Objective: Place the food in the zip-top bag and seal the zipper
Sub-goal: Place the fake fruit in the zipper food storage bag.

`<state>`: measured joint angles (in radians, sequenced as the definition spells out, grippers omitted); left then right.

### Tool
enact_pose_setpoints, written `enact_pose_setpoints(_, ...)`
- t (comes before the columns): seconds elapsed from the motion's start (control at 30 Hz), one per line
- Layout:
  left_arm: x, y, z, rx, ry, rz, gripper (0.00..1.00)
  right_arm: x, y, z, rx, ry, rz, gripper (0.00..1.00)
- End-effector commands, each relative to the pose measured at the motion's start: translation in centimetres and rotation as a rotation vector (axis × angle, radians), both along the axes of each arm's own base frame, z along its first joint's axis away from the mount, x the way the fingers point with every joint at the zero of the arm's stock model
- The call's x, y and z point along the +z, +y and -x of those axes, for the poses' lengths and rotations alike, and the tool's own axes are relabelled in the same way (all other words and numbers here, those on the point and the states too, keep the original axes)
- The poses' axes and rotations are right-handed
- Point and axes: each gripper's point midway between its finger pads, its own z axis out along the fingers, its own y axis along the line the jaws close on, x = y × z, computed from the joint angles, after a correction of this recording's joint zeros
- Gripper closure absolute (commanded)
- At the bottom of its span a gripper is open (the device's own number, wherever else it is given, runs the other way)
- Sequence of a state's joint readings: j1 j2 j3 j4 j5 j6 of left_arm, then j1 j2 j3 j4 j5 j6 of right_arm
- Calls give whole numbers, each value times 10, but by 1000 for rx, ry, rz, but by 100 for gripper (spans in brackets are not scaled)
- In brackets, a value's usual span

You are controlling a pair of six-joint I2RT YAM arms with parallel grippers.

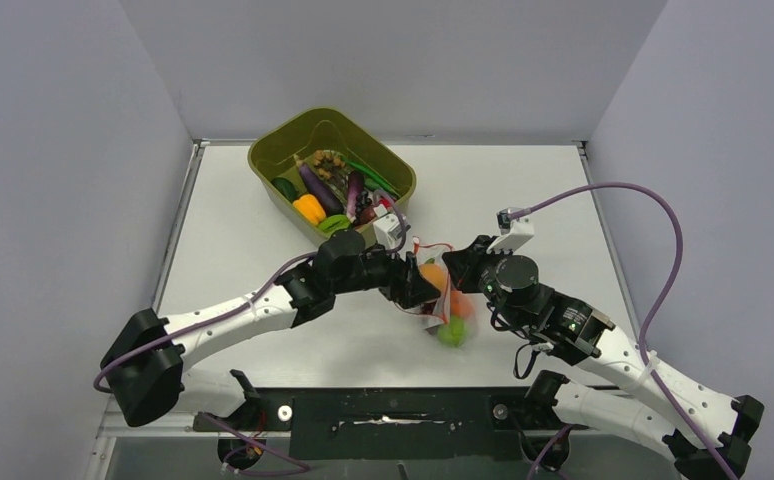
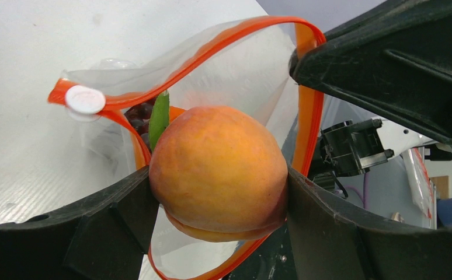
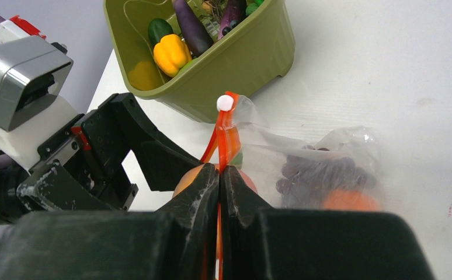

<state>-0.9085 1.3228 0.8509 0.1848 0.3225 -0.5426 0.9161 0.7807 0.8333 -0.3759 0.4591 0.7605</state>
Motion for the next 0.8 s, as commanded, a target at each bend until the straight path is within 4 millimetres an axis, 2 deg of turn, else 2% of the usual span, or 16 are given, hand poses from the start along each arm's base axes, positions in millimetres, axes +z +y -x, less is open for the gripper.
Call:
enact_pose_setpoints(0.0,33,-18,4,-51,-68,100,51,27,0,-5,-22,-60,-85,100)
enact_pose_setpoints(0.2,35,-25,13,-84,-95,106,51,29,-1,-5,-27,-59,-81,100)
enact_pose_setpoints(0.33,14,-18,-6,28,-88,9,49,28,-1,-4,-25,-56,-87,100)
enact_pose_setpoints(0.4,11,-17,-9,43,-94,-11,47,28,-1,-4,-27,-54,-91,100)
enact_pose_setpoints(0.67,21,-17,-14,74,-96,1,38,24,-3,-2,-30,-46,-94,100)
enact_pose_setpoints(0.77,24,-12,-12,81,-104,19,29,25,-3,-2,-30,-51,-97,100)
